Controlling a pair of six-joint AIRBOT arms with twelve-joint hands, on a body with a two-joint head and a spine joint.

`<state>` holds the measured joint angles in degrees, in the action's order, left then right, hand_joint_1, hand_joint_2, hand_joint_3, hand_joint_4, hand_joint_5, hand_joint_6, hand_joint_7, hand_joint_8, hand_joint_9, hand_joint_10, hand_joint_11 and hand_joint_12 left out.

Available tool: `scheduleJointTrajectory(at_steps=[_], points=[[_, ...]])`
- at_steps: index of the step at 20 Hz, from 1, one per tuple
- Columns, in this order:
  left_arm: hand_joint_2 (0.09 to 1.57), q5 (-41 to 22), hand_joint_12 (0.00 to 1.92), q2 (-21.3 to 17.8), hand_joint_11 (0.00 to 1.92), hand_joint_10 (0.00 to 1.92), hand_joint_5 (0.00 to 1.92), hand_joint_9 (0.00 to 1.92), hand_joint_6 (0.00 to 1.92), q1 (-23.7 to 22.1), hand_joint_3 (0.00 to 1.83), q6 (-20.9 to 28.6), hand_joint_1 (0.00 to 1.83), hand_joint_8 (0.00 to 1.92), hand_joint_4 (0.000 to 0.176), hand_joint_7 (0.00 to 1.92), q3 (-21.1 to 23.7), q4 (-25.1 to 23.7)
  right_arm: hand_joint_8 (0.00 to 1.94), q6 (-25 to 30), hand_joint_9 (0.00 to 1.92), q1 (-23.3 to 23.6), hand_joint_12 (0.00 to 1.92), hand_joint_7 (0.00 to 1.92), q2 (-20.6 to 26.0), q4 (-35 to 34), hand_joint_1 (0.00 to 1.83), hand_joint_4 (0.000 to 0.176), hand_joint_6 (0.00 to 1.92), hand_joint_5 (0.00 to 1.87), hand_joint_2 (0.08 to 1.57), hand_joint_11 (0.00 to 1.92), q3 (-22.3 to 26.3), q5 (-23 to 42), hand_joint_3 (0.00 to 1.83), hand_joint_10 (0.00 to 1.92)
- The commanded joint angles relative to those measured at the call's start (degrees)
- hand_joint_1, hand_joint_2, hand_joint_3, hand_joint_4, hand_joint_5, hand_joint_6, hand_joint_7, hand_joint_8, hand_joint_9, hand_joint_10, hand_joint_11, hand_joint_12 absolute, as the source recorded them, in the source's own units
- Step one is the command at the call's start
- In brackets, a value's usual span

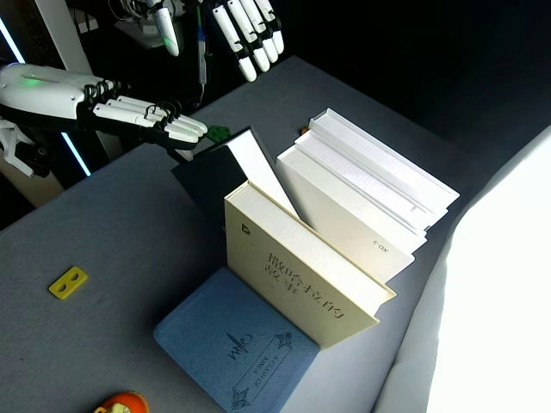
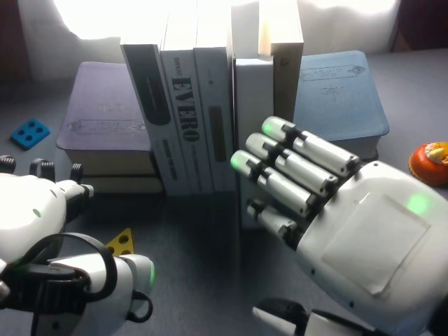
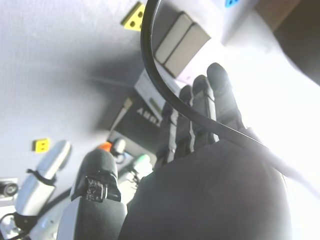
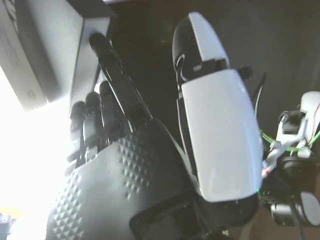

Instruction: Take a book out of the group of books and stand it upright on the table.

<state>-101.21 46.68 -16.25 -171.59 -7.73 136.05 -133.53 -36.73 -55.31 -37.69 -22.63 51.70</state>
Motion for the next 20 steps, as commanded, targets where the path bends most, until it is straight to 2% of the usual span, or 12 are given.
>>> scheduleJointTrajectory(at_steps=[1, 3, 5, 7, 11, 14, 16, 18, 20], points=[[1.31, 0.2, 0.34, -0.1, 0.0, 0.0, 0.11, 0.11, 0.0, -0.4, 0.0, -0.2, 0.01, 0.0, 0.048, 0.12, 0.1, -4.9, 0.0, -0.3, 0.0, -0.2, 0.0, 0.01, 0.1, 2.9, 0.0, 0.0, 0.18, 0.55, 1.2, 0.0, -0.4, 3.1, 0.0, 0.0], [1.31, 0.2, 0.31, -0.1, 0.0, 0.0, 0.09, 0.1, 0.0, -0.4, 0.0, -0.2, 0.0, 0.0, 0.053, 0.1, 0.1, -4.9, 0.0, -0.2, 0.0, -0.8, 0.0, 0.01, 0.0, 2.9, 0.0, 0.0, 0.18, 0.54, 1.2, 0.0, -1.2, 1.9, 0.0, 0.0], [1.31, 0.2, 0.28, -0.1, 0.0, 0.0, 0.09, 0.09, 0.0, -0.4, 0.0, -0.2, 0.0, 0.0, 0.043, 0.1, 0.1, -4.9, 0.0, 0.0, 0.0, -1.3, 0.0, 0.01, -0.3, 2.9, 0.0, 0.0, 0.18, 0.54, 1.19, 0.0, -2.4, 1.2, 0.0, 0.0], [1.32, 0.2, 0.31, -0.1, 0.0, 0.0, 0.1, 0.09, 0.0, -0.4, 0.0, -0.2, 0.0, 0.0, 0.054, 0.1, 0.1, -4.9, 0.0, 0.3, 0.0, -1.5, 0.0, 0.01, -0.4, 2.9, 0.0, 0.0, 0.17, 0.53, 1.19, 0.0, -3.4, 0.1, 0.0, 0.0], [1.31, 0.2, 0.34, -0.1, 0.0, 0.0, 0.08, 0.09, 0.0, -0.4, 0.0, -0.2, 0.0, 0.0, 0.047, 0.08, 0.1, -4.9, 0.0, -0.3, 0.0, -3.0, 0.0, 0.01, -0.6, 2.9, 0.0, 0.0, 0.16, 0.51, 1.2, 0.0, -4.4, -2.7, 0.0, 0.0], [1.31, 0.2, 0.27, -0.1, 0.0, 0.0, 0.07, 0.07, 0.0, -0.4, 0.0, -0.2, 0.0, 0.0, 0.058, 0.07, 0.1, -4.9, 0.0, -0.7, 0.0, -4.2, 0.0, 0.02, -0.8, 2.9, 0.0, 0.0, 0.17, 0.53, 1.19, 0.0, -4.7, -3.4, 0.0, 0.0], [1.32, 0.2, 0.3, -0.1, 0.0, 0.01, 0.07, 0.09, 0.0, -0.4, 0.0, -0.2, 0.0, 0.0, 0.054, 0.09, 0.1, -4.9, 0.01, -0.6, 0.0, -4.3, 0.0, 0.02, -0.8, 2.9, 0.0, 0.0, 0.16, 0.53, 1.2, 0.0, -4.7, -3.4, 0.0, 0.0], [1.32, 0.2, 0.23, -0.1, 0.0, 0.0, 0.07, 0.09, 0.0, -0.3, 0.0, -0.2, 0.0, 0.0, 0.06, 0.08, 0.1, -4.9, 0.01, -0.9, 0.0, -4.4, 0.0, 0.04, -0.7, 2.9, 0.0, 0.0, 0.16, 0.51, 1.2, 0.0, -4.5, -3.4, 0.0, 0.0], [1.32, 0.2, 0.26, -0.1, 0.0, 0.0, 0.08, 0.09, 0.0, -0.3, 0.0, -0.2, 0.0, 0.0, 0.064, 0.09, 0.0, -4.9, 0.01, -2.6, 0.0, -4.8, 0.0, 0.05, -0.4, 2.9, 0.0, 0.0, 0.15, 0.5, 1.2, 0.0, -3.6, -2.5, 0.0, 0.0]])
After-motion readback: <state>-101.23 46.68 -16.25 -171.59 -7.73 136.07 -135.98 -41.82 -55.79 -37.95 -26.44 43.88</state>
